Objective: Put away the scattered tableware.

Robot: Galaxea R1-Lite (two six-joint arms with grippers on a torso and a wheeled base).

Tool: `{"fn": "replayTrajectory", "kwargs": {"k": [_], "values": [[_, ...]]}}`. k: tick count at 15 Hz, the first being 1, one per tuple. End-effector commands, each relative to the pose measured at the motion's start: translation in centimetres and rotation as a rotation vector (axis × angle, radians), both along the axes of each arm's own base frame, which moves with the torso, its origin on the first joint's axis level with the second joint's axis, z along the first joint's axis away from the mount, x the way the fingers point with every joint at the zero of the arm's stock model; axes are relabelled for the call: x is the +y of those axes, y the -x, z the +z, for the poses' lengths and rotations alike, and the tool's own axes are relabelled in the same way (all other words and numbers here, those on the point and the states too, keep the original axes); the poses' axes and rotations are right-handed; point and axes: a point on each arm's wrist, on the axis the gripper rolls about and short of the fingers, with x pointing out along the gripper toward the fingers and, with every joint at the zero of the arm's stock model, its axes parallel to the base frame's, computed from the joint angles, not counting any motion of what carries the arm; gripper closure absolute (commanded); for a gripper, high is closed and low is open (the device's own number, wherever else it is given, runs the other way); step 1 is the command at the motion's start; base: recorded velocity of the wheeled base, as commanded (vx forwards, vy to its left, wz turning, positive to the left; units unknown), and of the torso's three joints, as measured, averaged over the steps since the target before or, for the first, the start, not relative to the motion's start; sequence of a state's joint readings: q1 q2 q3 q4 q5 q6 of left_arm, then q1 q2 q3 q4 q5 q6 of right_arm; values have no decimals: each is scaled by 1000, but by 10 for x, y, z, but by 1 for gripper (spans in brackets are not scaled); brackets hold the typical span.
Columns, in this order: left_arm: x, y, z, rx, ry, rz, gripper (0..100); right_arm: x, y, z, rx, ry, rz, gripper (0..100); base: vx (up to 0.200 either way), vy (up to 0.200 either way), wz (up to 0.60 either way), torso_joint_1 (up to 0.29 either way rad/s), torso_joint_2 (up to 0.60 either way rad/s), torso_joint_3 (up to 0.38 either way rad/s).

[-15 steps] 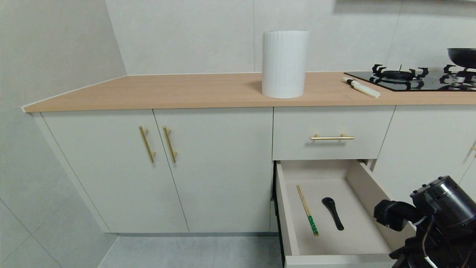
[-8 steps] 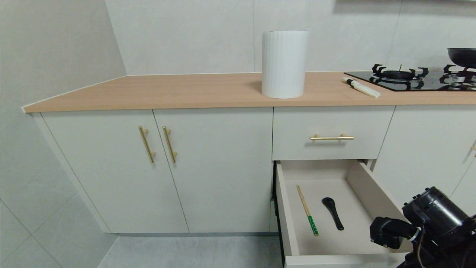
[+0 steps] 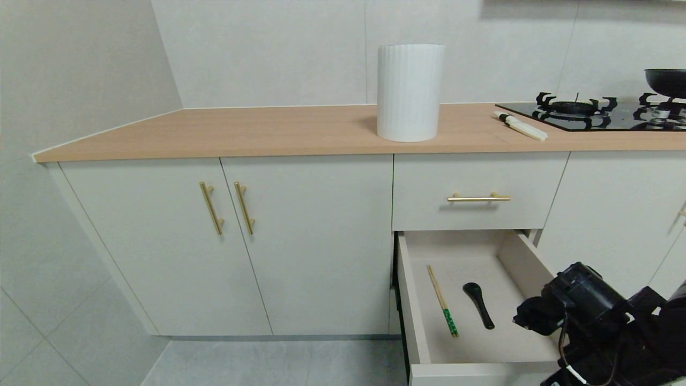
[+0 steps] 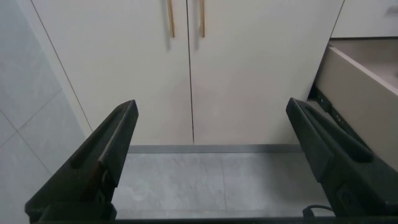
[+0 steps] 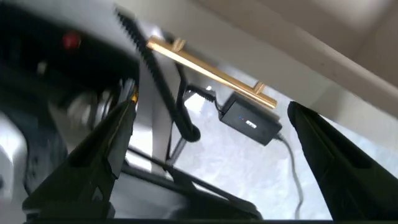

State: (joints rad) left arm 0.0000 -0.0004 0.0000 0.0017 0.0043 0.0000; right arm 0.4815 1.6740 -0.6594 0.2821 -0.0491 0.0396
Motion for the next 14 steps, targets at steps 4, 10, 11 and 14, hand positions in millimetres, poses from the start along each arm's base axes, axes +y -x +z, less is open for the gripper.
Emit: {"fn": "replayTrajectory", "kwargs": {"k": [4,10,11,14], "values": [[0,0,0,0,0,0,0,12,-25,-9,-64,-10,-125,0,0,0,0,0,0,0],[0,0,0,0,0,0,0,21,-83,-37,-215,-15,-217,0,0,0,0,0,0,0],[0,0,0,0,0,0,0,20,-96,-37,-245,-28,-237,0,0,0,0,0,0,0],[0,0,0,0,0,0,0,19,-117,-36,-310,-71,-287,0,0,0,0,0,0,0]]}}
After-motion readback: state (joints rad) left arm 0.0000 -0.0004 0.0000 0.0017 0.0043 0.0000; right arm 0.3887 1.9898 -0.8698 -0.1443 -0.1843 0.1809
